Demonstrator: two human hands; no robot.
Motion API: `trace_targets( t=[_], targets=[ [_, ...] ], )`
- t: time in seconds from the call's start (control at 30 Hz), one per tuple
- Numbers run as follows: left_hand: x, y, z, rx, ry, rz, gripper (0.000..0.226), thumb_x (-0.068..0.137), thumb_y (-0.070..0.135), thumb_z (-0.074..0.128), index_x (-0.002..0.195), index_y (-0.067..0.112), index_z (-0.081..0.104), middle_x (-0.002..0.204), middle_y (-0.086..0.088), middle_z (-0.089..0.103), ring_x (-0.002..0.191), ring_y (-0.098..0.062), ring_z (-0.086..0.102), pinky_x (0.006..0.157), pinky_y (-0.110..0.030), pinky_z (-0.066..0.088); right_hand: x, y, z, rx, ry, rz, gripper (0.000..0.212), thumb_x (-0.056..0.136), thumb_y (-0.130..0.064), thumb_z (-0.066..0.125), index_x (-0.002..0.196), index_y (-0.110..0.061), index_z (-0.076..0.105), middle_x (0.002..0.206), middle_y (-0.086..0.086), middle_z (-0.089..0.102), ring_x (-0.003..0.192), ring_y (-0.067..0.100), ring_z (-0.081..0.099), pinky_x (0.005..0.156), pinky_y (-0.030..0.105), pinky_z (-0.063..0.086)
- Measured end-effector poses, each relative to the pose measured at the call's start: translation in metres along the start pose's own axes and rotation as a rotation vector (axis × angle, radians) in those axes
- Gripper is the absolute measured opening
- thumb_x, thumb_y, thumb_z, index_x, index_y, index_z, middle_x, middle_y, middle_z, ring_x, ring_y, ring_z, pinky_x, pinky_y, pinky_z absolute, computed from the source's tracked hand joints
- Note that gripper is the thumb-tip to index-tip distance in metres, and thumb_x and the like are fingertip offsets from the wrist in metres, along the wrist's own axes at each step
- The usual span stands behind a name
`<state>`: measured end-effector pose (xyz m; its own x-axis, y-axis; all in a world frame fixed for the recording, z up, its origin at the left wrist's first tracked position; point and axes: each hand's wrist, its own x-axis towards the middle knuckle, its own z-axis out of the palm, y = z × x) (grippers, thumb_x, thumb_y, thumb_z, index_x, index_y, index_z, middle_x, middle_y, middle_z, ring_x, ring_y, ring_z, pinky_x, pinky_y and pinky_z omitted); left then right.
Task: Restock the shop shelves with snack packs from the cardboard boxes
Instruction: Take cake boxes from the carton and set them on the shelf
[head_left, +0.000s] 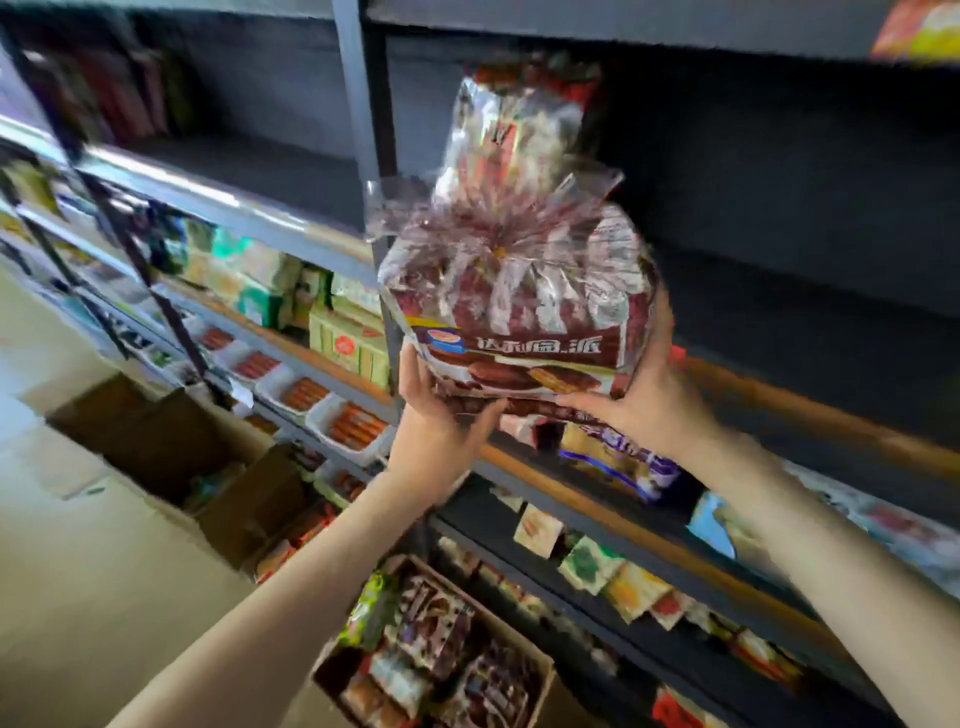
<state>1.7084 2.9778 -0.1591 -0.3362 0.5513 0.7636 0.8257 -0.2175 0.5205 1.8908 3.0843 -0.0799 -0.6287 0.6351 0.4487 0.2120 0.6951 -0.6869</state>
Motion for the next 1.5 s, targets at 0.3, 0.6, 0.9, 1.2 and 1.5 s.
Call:
trace_targets(
  t=[0.3, 0.6, 0.9, 1.2, 1.5],
  targets=[
    [0.094, 0.037, 0.035, 0.334, -0.241, 0.211, 0.017, 0.101, 0.012, 0.042, 0.100, 0.006, 0.057, 0.052, 0.000, 0.048, 0.041, -0.011, 0.035, 0.041, -0.016, 0.029, 0.018, 0.021, -0.115, -0.229, 0.033, 0.013, 0.074, 0.085, -0.023, 0.069, 0.137, -0.041, 0.019, 0.138, -0.031, 0.015, 0.113, -0.037, 0.000, 0.087, -0.014, 0.002],
    [0.157, 0.107, 0.137, -0.346, -0.227, -0.006, 0.051, 0.085, 0.005, 0.070, 0.104, 0.003, 0.022, 0.092, 0.005, 0.041, 0.079, 0.018, 0.053, 0.075, -0.003, 0.039, 0.015, 0.071, -0.169, -0.349, 0.272, 0.089, 0.138, 0.061, -0.042, 0.087, 0.126, -0.052, -0.034, 0.161, 0.000, 0.006, 0.138, 0.006, 0.027, 0.105, 0.015, 0.027],
    [0.185, 0.129, 0.228, -0.318, -0.501, 0.093, 0.079, 0.076, 0.008, 0.081, 0.123, 0.005, 0.018, 0.111, 0.003, 0.053, 0.102, 0.002, 0.059, 0.089, -0.019, 0.049, 0.013, 0.136, -0.241, -0.345, 0.272, 0.178, 0.142, 0.067, -0.027, 0.086, 0.139, -0.037, -0.036, 0.161, 0.003, -0.005, 0.141, 0.008, 0.016, 0.115, 0.038, 0.027],
    [0.204, 0.158, 0.303, -0.027, -0.681, 0.103, 0.105, 0.082, 0.022, 0.074, 0.151, 0.015, -0.004, 0.144, -0.020, 0.032, 0.135, -0.032, 0.033, 0.115, -0.041, 0.026, 0.024, 0.162, -0.275, -1.374, 0.273, 0.076, 0.127, 0.068, -0.061, 0.074, 0.149, -0.031, -0.019, 0.154, 0.012, -0.025, 0.143, 0.031, -0.023, 0.111, 0.056, -0.020],
    [0.204, 0.200, 0.356, 0.652, -0.535, 0.339, 0.100, 0.096, 0.043, 0.051, 0.142, 0.017, -0.034, 0.155, -0.018, -0.027, 0.146, -0.037, -0.016, 0.116, -0.055, 0.003, 0.045, 0.192, -0.289, -1.599, -0.032, 0.177, 0.102, 0.087, -0.041, 0.064, 0.151, -0.030, -0.015, 0.158, -0.003, -0.024, 0.142, 0.020, -0.029, 0.100, 0.066, -0.022]
  ],
)
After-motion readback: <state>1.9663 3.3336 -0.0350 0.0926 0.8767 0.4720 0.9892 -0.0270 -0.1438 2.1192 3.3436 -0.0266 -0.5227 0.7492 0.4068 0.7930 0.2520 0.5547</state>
